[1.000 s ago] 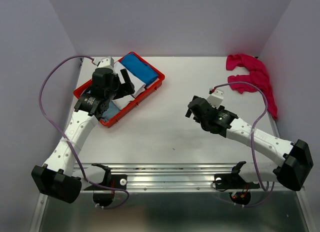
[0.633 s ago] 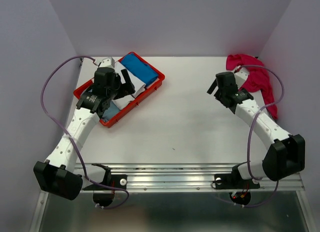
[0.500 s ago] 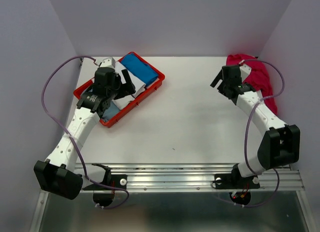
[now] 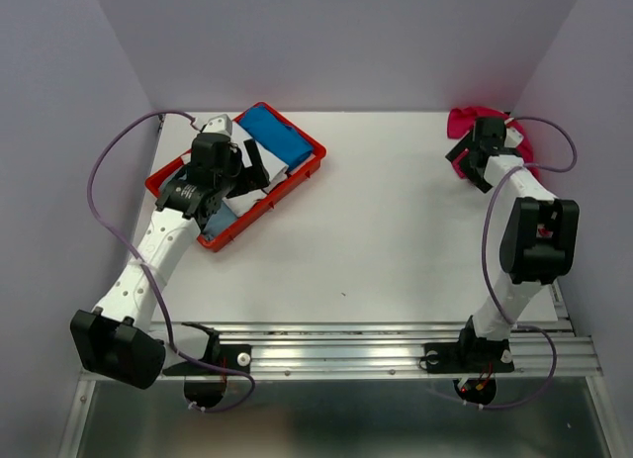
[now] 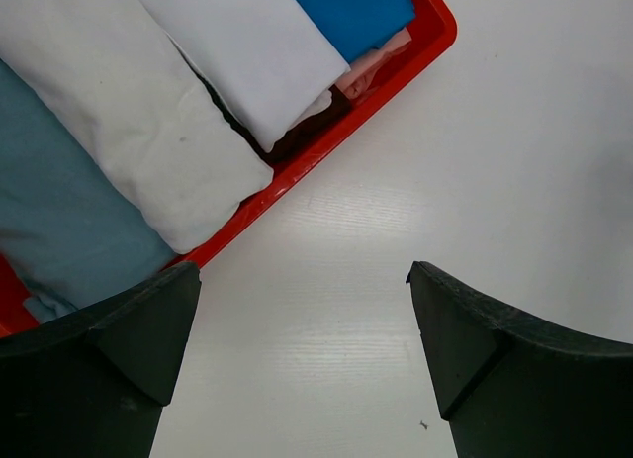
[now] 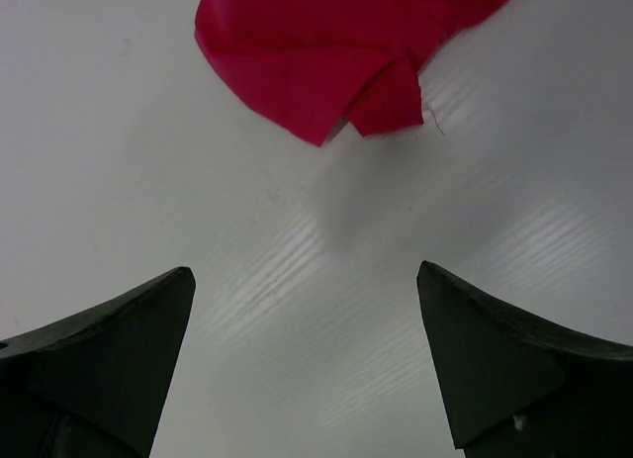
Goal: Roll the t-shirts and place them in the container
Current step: Move the T-shirt to the center of the board.
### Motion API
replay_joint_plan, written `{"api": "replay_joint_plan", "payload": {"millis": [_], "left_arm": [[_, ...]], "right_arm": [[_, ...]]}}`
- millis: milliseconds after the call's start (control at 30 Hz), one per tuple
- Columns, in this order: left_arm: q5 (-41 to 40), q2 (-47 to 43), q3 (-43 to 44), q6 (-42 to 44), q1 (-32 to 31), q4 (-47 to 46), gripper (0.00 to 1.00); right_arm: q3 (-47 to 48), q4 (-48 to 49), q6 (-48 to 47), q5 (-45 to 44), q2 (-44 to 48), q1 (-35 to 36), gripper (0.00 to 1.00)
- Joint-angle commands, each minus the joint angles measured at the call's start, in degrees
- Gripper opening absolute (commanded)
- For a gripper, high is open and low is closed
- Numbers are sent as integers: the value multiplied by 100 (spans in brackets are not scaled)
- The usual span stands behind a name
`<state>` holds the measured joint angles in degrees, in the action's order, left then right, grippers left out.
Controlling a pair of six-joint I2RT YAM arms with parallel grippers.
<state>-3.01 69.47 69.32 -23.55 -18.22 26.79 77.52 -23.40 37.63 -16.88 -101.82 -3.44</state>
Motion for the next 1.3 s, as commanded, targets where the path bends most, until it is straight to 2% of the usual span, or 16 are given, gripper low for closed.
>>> {"api": "replay_joint_plan", "payload": {"millis": [0, 200, 333, 500, 667, 700, 733, 767, 867, 1000, 1233, 1267], "left_arm": [[107, 75, -15, 105, 29, -103, 99], [99, 128, -15, 105, 38, -121, 99], [28, 119, 47, 140, 29, -60, 99], [-77, 49, 73, 193, 29, 20, 99], [-191, -83, 47, 263, 29, 81, 99], [-235, -126, 47, 263, 29, 107, 99], [-270, -153, 47, 281, 29, 125, 99], [-323, -188, 38, 290, 38, 125, 99], [-464, -311, 55, 298, 29, 178, 99], [-596, -452, 82, 325, 38, 213, 99], [-771, -487, 213, 421, 55, 266, 99], [-807, -496, 214, 430, 64, 283, 99]], "right_arm": [[737, 274, 17, -130, -592, -236, 100], [1660, 231, 122, -393, -1689, -438, 100], [2214, 187, 157, -553, -2157, -438, 86], [2593, 63, 122, -474, -2527, -438, 76], [2769, 55, -71, 157, -2764, -438, 31], [2743, 63, -97, 290, -2747, -438, 13], [2716, 72, -115, 378, -2668, -438, 4], [2664, 72, -98, 414, -2668, -438, 1], [2208, 300, -176, 633, -2186, -368, 1], [1706, 406, -563, 574, -1333, 158, 1], [1082, 310, -757, 414, -278, 1810, 1], [968, 310, -739, 405, -242, 2264, 1]]}}
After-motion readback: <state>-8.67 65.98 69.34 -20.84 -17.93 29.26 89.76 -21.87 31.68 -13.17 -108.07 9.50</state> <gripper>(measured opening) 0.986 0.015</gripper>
